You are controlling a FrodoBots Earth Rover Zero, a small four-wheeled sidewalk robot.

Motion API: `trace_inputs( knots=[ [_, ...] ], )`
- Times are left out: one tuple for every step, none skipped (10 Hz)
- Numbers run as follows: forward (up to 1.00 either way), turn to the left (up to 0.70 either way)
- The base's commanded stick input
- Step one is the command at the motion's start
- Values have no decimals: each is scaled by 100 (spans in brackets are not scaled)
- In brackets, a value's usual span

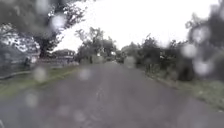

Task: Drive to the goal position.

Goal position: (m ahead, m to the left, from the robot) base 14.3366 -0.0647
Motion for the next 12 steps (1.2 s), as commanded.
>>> trace_inputs(
  knots=[
    [100,0],
    [100,0],
    [100,0],
    [100,0],
    [100,0],
    [100,0],
    [100,0],
    [100,0],
    [100,0],
    [100,0],
    [100,0],
    [100,0]
  ],
)
